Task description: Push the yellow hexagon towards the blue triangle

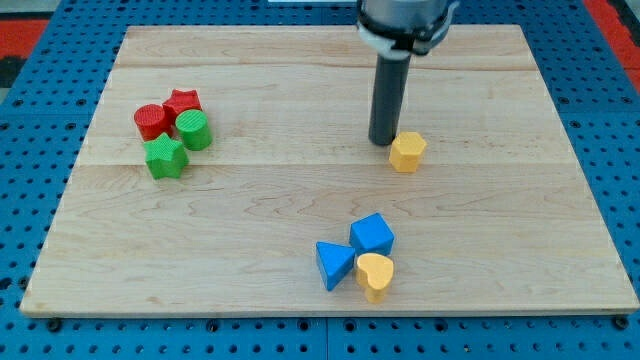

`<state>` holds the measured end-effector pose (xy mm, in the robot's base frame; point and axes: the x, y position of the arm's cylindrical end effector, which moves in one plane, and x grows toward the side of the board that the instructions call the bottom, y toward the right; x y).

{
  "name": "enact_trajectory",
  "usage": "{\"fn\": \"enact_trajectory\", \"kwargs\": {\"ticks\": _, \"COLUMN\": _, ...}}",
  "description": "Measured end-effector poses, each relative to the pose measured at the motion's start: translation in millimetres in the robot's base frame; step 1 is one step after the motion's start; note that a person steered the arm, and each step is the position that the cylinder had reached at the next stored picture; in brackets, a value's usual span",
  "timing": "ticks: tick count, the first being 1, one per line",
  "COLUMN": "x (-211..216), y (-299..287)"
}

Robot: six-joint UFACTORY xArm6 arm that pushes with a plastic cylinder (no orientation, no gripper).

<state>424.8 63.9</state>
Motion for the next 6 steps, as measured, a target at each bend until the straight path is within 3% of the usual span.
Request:
{"fn": "enact_trajectory", "kwargs": {"ticks": 2, "x": -24, "y": 69}}
{"fn": "enact_trajectory", "kwargs": {"ticks": 3, "x": -15, "y": 105}}
{"fn": "enact_trajectory", "kwargs": {"ticks": 4, "x": 28, "y": 90}}
{"fn": "enact_trajectory", "kwargs": {"ticks": 5, "x": 16, "y": 27}}
{"fn": "enact_trajectory", "kwargs": {"ticks": 6, "x": -23, "y": 34}}
